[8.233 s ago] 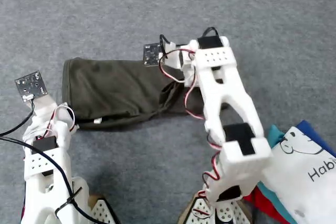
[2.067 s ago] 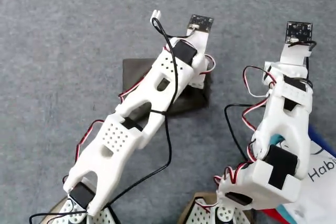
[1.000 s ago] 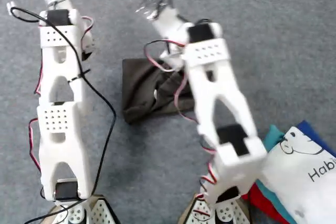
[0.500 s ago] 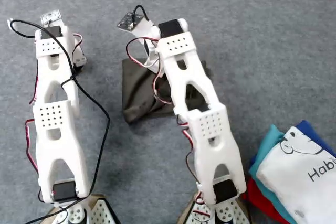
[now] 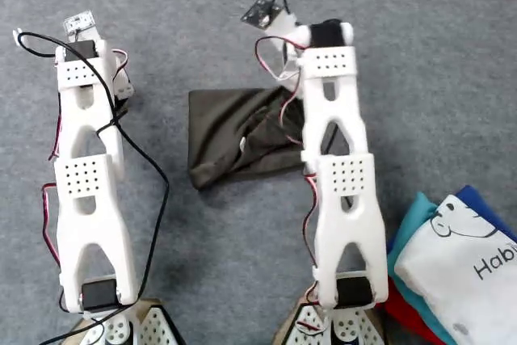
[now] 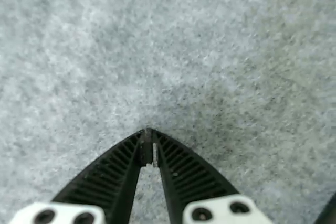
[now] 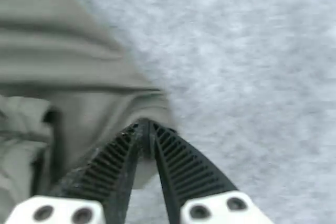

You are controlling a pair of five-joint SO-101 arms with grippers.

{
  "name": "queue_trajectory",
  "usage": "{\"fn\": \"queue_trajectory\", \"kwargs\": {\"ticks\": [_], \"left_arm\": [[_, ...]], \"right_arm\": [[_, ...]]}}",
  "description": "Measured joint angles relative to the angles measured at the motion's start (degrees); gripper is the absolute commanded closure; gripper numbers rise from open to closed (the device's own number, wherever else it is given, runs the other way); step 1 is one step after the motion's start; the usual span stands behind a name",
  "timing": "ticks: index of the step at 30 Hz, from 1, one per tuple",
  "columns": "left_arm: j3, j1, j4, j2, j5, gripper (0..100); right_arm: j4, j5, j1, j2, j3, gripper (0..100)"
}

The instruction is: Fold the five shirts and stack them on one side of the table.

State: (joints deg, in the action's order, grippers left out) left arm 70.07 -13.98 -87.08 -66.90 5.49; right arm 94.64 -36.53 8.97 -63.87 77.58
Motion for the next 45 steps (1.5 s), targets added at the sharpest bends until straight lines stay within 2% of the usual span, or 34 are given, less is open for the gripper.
{"fn": "queue_trajectory", "kwargs": {"ticks": [5, 9, 16, 21, 32, 40, 45], "left_arm": [[0.00, 0.00, 0.00, 0.00, 0.00, 98], [0.00, 0.00, 0.00, 0.00, 0.00, 98], [0.00, 0.00, 0.00, 0.00, 0.00, 98], [0.00, 0.00, 0.00, 0.00, 0.00, 98], [0.00, 0.00, 0.00, 0.00, 0.00, 98], [0.00, 0.00, 0.00, 0.00, 0.00, 98], [0.00, 0.00, 0.09, 0.00, 0.00, 98]], "right_arm": [[-2.81, -3.96, -0.18, 0.00, 2.37, 98.5], [-1.23, -4.57, 0.26, 0.00, 6.51, 98.5], [4.31, -4.66, 11.87, -0.18, 11.43, 98.5], [5.19, -4.66, 15.38, -2.99, 11.52, 98.7], [6.77, -1.93, 11.87, -4.84, 10.37, 99.0], [6.77, -1.93, 11.43, -3.78, -4.31, 99.0], [6.77, -1.93, 8.26, 0.53, -10.20, 99.0]]}}
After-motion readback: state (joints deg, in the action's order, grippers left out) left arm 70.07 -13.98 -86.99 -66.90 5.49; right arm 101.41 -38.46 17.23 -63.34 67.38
